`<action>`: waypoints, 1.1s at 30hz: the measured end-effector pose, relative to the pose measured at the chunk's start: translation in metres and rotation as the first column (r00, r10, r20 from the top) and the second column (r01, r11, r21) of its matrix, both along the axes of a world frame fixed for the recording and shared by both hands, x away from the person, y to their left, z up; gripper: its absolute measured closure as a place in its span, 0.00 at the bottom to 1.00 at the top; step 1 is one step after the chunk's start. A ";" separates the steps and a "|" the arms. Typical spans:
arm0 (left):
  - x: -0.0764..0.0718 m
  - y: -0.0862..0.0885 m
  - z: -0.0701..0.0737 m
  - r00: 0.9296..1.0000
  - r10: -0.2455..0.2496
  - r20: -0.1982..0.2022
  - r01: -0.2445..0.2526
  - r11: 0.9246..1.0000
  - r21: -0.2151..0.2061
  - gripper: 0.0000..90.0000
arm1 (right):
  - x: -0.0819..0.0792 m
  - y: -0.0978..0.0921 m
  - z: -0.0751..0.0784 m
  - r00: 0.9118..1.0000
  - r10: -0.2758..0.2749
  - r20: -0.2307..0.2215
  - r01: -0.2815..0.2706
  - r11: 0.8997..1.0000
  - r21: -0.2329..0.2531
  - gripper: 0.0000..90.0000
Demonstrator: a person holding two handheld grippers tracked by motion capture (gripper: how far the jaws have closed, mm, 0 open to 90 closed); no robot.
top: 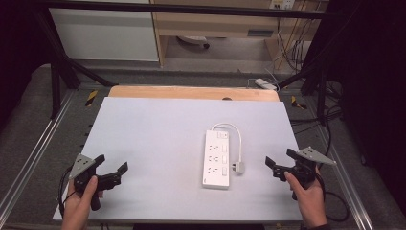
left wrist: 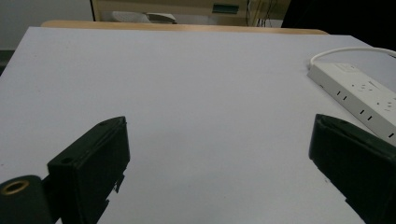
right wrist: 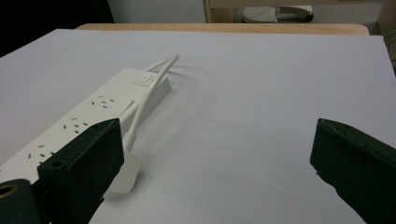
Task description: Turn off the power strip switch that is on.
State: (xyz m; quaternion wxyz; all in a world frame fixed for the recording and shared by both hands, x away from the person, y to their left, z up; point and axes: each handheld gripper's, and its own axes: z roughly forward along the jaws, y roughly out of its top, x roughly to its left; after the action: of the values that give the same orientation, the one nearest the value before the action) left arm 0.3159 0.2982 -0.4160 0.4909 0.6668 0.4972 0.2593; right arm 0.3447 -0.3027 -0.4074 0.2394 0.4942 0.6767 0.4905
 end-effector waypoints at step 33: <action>-0.001 -0.006 -0.001 1.000 -0.012 -0.001 0.012 0.999 0.040 0.06 | -0.009 0.059 0.039 0.990 0.119 0.078 -0.114 0.991 -0.070 0.05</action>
State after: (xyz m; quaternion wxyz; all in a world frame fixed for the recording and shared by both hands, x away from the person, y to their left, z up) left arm 0.3151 0.2921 -0.4171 0.4787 0.6797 0.4880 0.2659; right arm 0.3357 -0.2436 -0.3681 0.2540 0.4252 0.7096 0.5011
